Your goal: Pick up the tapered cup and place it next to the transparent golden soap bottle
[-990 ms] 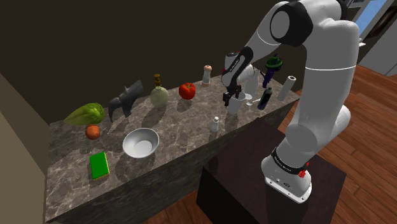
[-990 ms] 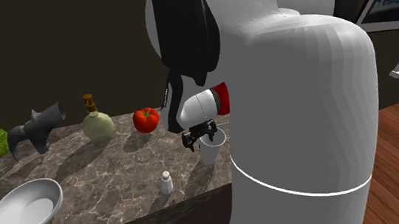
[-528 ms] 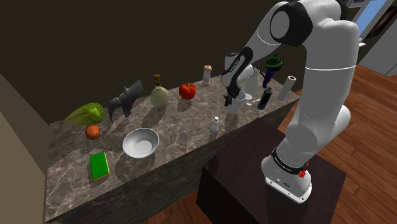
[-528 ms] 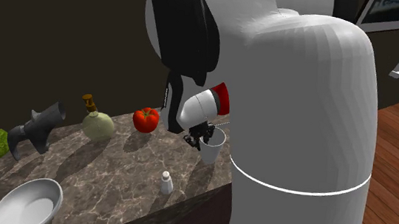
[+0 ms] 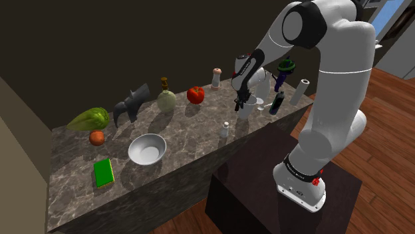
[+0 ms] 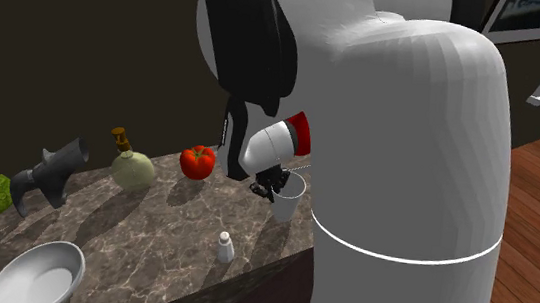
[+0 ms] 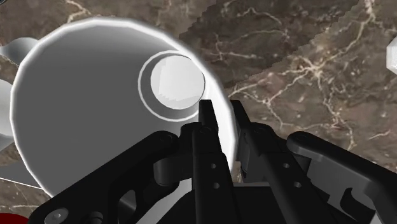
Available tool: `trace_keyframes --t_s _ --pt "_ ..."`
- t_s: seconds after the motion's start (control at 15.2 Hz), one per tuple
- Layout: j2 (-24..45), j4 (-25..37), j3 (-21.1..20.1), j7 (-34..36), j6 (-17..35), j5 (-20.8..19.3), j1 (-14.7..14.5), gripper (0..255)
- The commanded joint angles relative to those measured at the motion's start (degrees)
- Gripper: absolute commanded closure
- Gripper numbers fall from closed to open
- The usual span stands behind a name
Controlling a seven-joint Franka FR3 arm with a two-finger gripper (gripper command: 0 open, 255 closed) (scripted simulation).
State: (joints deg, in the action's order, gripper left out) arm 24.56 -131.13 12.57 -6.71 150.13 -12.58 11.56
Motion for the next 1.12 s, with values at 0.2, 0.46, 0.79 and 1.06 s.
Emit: trace_keyframes --t_s 0.2,0.46,0.79,1.06 --pt "-3.1 -0.5 0.2 -0.3 -2.5 -0.2 -0.2 255" --pt "-6.0 -0.8 0.4 -0.7 -5.2 -0.3 -0.4 255" --pt "-9.6 -0.8 0.5 -1.1 -8.6 -0.5 -0.6 255" --pt "-12.2 -0.6 0.6 -1.4 -11.4 -0.6 -0.8 255"
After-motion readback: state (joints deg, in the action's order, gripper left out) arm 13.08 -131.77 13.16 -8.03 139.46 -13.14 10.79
